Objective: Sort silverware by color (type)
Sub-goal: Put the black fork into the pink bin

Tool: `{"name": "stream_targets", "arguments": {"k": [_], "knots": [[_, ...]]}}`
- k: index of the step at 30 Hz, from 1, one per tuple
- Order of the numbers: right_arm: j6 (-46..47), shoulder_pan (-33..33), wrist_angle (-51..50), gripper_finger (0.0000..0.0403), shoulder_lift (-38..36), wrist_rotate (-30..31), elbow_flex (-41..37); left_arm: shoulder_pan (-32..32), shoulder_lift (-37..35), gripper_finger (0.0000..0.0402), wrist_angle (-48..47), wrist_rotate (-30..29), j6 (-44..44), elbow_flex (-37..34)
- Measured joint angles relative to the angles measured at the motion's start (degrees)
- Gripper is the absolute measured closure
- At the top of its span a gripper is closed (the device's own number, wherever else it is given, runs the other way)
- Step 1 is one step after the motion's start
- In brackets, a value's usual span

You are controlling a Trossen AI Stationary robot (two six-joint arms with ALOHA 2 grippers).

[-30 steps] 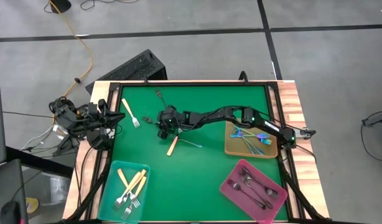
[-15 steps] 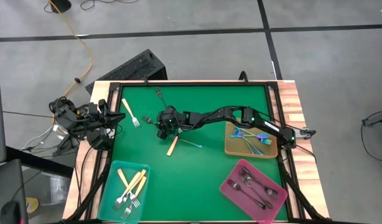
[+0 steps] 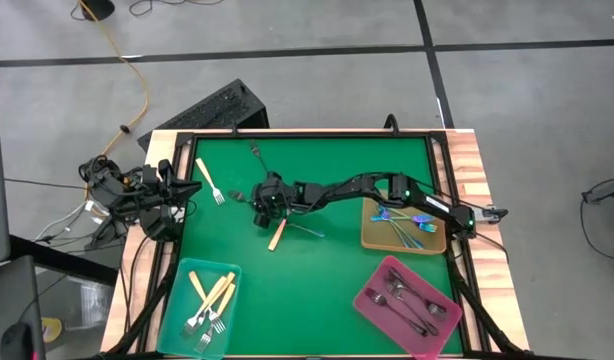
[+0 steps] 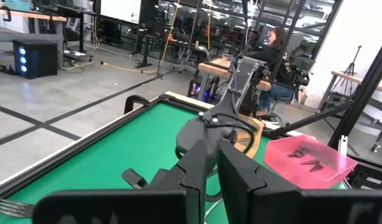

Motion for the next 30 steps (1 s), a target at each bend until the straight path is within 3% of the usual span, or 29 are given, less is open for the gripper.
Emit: {"name": "stream_targets", "arguments": {"k": [8,30], "knots": [[-0.85,1.01,3.51,0.0265,-1.92,0.86,0.26,0.0,0.0,0.0379,0.0,-0.01,-0.02,0.0],[-0.46,0.58,-1.07,0.0265,-1.49,0.91,0.11,0.01,0.0,0.0379,0.0,-0.02,-0.01,0.0]]}}
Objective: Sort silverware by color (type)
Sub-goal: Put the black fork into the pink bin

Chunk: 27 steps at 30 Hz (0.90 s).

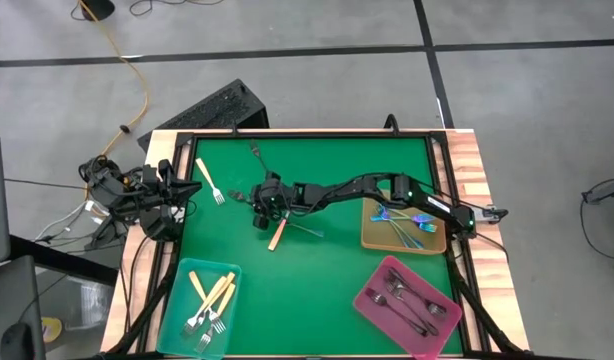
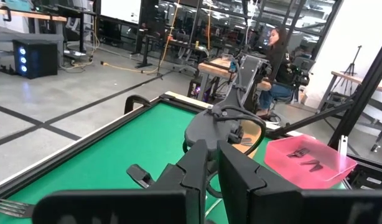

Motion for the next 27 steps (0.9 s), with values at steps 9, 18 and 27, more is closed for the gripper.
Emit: {"name": "stream_targets", "arguments": {"k": [9,18,27], "knots": [[2.6,-0.02,2.96,0.0265,3.87,0.8,-0.07,0.01,-0.01,0.0379,-0.03,0.01,-0.02,0.0],[4.02,-0.24,0.83,0.0271,3.76,0.87,0.15,-0.01,-0.02,0.0379,-0.01,0.0,-0.02,0.0],[4.98,-0.34,-1.17,0.0353,3.69,0.94,0.2,0.0,-0.02,0.0379,-0.02,-0.01,-0.02,0.0]]}}
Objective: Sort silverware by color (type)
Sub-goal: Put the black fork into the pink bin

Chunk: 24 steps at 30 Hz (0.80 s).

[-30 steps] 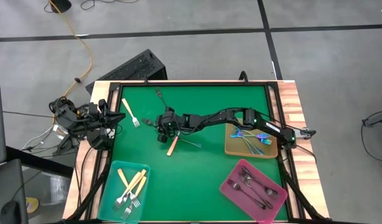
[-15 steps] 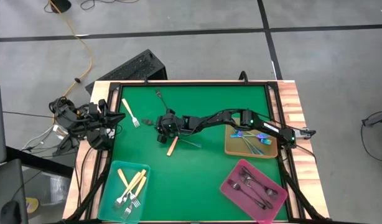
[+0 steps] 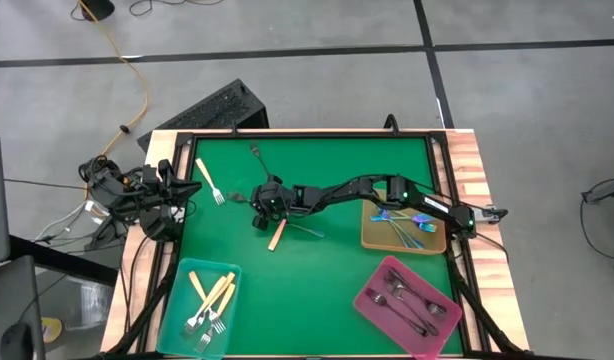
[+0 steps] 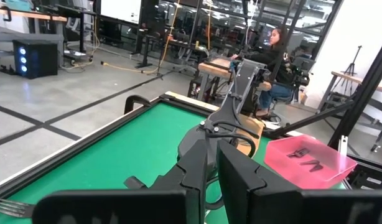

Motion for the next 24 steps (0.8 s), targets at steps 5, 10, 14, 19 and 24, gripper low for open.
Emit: {"name": "stream_targets", "arguments": {"k": [5,10,14,19,24], "knots": [[0.02,-0.01,-0.12,0.0368,0.0,0.0,-0.02,0.0,0.0,0.0379,0.01,0.0,0.0,0.0],[0.88,-0.01,0.14,0.0368,-0.06,0.03,-0.08,0.0,0.0,0.0379,0.01,0.01,0.0,0.0],[0.9,-0.01,0.06,0.0368,-0.92,0.1,-0.13,0.0,0.0,0.0379,0.02,0.02,0.0,0.0],[0.64,-0.1,-0.86,0.0368,-2.15,0.31,1.16,-0.01,0.0,0.0379,0.0,0.02,0.0,0.0],[0.44,-0.17,-1.06,0.0368,-3.69,0.31,2.68,0.0,0.02,0.0379,0.04,0.02,0.0,0.0]]}}
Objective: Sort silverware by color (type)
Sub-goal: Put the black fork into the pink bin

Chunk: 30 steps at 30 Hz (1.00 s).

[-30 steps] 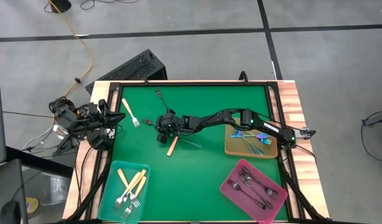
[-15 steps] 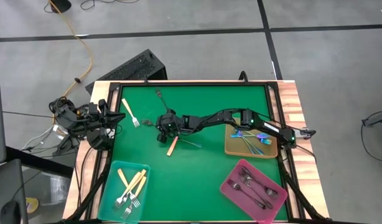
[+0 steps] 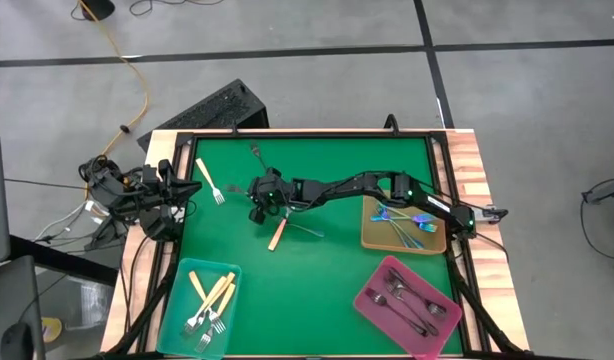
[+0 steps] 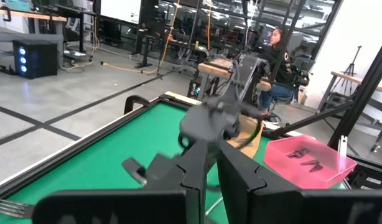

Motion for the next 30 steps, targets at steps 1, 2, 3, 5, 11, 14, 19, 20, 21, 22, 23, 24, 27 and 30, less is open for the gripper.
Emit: {"name": "stream_targets", "arguments": {"k": [1,2,3,5,11,14,19,20,21,22,23,24,27,30], "knots": [[0.0,-0.07,-0.09,0.0368,-0.34,0.0,0.35,0.01,0.0,0.0379,-0.04,0.0,0.0,0.0],[0.0,-0.24,-0.71,0.0368,-1.02,-0.04,0.51,-0.01,0.0,0.0379,-0.02,0.0,0.0,0.0],[0.02,-0.3,-1.95,0.0368,-1.61,-0.13,0.54,0.0,0.0,0.0379,-0.04,0.0,0.0,0.0],[0.02,-0.39,-1.66,0.0368,-1.84,-0.11,0.92,0.01,0.0,0.0379,0.0,0.0,0.0,0.0],[-0.9,-0.39,-4.68,0.0368,-6.69,1.41,1.08,0.0,0.0,0.0379,-0.02,0.0,0.0,-0.01],[-1.09,-0.39,-7.32,0.0368,-9.04,1.75,1.05,0.01,0.0,0.0379,-0.01,0.0,0.0,-0.01],[-2.92,-0.17,-12.32,0.0368,-13.13,2.67,0.9,-0.01,0.0,0.0379,-0.02,-0.01,0.0,0.0],[-3.35,-0.17,-13.66,0.0368,-14.25,2.72,0.9,0.0,0.0,0.0379,-0.01,-0.02,0.0,0.0],[-3.94,-0.17,-14.16,0.0368,-15.22,2.76,0.93,0.01,0.0,0.0379,0.0,-0.02,0.0,0.0],[-4.38,-0.17,-14.59,0.0368,-16.1,2.78,1.04,-0.01,0.0,0.0379,-0.02,-0.02,0.0,0.0],[-4.56,-0.25,-15.87,0.0368,-17.1,2.87,1.04,0.01,0.0,0.0379,-0.02,-0.02,0.0,0.0],[-4.84,-0.4,-17.5,0.0368,-18.05,3.07,1.02,0.01,0.0,0.0379,0.0,-0.04,0.0,0.0],[-6.8,-0.65,-20.29,0.0368,-20.35,4.88,1.01,-0.01,0.0,0.0379,-0.01,-0.56,-0.02,0.0],[-8.91,-0.95,-24.13,0.0368,-23.54,6.48,0.95,0.0,0.0,0.0379,-0.02,-0.98,-0.12,-0.01]]}}
